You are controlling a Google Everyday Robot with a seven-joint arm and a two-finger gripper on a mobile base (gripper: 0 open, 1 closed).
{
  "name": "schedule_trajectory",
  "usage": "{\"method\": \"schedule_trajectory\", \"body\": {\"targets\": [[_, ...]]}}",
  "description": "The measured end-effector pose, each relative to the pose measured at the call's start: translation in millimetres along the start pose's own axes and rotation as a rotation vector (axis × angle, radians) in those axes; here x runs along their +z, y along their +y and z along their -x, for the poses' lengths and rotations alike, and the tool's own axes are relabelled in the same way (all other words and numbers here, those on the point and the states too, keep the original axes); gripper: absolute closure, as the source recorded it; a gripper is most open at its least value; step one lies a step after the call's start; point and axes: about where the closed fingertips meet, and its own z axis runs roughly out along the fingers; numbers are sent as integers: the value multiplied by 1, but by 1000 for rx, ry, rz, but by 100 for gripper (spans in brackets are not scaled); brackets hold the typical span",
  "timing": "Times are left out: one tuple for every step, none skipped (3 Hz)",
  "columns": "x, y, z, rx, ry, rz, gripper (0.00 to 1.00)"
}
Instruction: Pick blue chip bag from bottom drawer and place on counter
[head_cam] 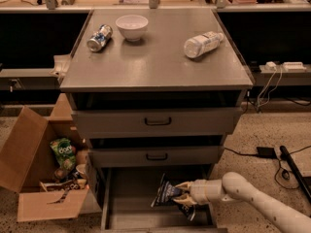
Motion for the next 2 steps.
{"method": "schedule_trajectory", "body": {"targets": [[-33, 1, 29, -69, -72, -15, 100], [-34, 3, 29, -73, -75, -14, 100]]}}
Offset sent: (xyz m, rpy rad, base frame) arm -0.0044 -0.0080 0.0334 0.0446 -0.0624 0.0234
